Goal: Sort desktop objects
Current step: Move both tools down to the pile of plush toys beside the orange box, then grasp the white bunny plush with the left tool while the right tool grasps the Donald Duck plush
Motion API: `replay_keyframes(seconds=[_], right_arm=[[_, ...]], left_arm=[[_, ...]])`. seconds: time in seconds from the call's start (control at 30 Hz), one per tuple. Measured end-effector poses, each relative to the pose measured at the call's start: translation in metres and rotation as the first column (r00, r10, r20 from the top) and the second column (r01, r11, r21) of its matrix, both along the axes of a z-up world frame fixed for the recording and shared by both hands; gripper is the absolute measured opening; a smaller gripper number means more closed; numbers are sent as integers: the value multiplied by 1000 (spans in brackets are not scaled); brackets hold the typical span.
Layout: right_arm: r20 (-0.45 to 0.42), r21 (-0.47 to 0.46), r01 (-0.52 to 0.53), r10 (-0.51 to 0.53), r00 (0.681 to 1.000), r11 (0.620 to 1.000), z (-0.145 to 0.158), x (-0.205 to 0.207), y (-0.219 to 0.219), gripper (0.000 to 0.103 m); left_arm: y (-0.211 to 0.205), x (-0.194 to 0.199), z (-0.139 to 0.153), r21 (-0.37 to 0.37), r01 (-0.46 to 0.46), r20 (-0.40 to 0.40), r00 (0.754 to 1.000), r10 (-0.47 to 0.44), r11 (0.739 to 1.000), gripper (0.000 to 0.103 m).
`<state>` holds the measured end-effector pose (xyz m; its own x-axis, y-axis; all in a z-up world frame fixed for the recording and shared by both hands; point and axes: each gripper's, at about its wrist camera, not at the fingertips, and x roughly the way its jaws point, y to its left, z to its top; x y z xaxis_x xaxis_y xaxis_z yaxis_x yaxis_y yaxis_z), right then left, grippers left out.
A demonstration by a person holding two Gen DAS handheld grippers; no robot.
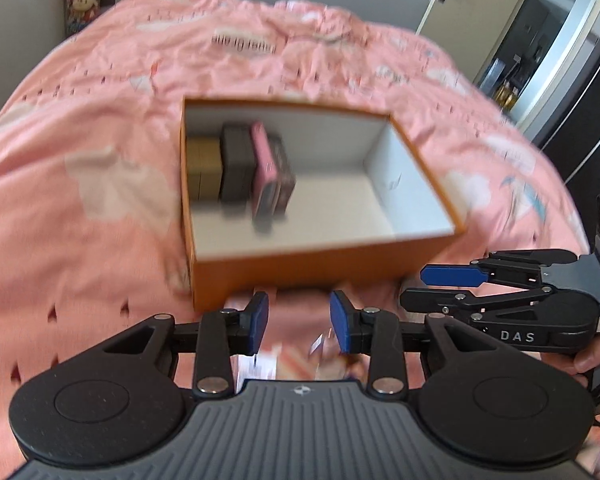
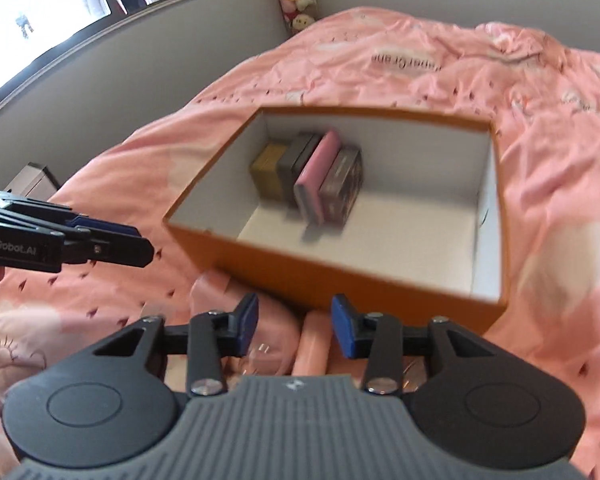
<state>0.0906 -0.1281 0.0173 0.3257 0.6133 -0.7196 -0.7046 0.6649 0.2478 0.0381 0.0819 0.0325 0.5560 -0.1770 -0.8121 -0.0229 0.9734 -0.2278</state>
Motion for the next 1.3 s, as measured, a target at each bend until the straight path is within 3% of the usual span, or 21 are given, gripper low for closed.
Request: replay_keyframes(seconds=[0.17, 0.27, 0.37, 0.53, 0.67, 0.73, 0.8, 0.87, 1.03, 1.23, 1.3], right_arm=[[-99, 8, -63, 64, 993, 998, -23, -28, 6, 44], [-149, -20, -73, 69, 986, 997, -35, -41, 11, 44], [-160, -44, -68, 61, 985, 997, -41, -51, 10, 44], [-156, -58, -63, 53, 986, 996, -44, -60, 4, 44], [-185, -69, -45, 31, 982, 997, -50, -61, -3, 44], [-187, -67, -52, 38, 982, 996, -51, -64, -4, 44], [-160, -56, -53, 43, 986, 997, -46, -67, -5, 44], [-137, -45, -79, 72, 988, 996, -42, -71, -3, 44], [-105, -65, -149, 142, 984, 987, -40, -79, 4, 45], [-42, -59, -263, 261, 964, 963, -33, -96, 14, 44], [-50, -83, -252, 248, 967, 964, -37, -95, 17, 44]], left_arm=[[-9, -20, -20, 78, 12, -100, 995, -4, 997, 39], [-19, -28, -23, 56, 63, -111, 992, -56, 996, 39], [-28, -31, -26, 25, 95, -122, 988, -91, 995, 39], [-41, -35, -28, 122, 91, -110, 991, -78, 988, 39], [-51, -35, -35, 75, 132, -133, 984, -121, 988, 39], [-57, -34, -40, 105, 119, -136, 985, -104, 987, 44], [-62, -34, -43, 157, 104, -117, 989, -86, 982, 56], [-64, -32, -46, 181, 100, -129, 989, -78, 978, 57], [-52, -28, -58, 125, 55, -199, 980, -29, 991, 60], [-41, -26, -64, 86, -5, -222, 975, 24, 996, 68], [-40, -26, -65, 76, -11, -226, 974, 28, 997, 68]])
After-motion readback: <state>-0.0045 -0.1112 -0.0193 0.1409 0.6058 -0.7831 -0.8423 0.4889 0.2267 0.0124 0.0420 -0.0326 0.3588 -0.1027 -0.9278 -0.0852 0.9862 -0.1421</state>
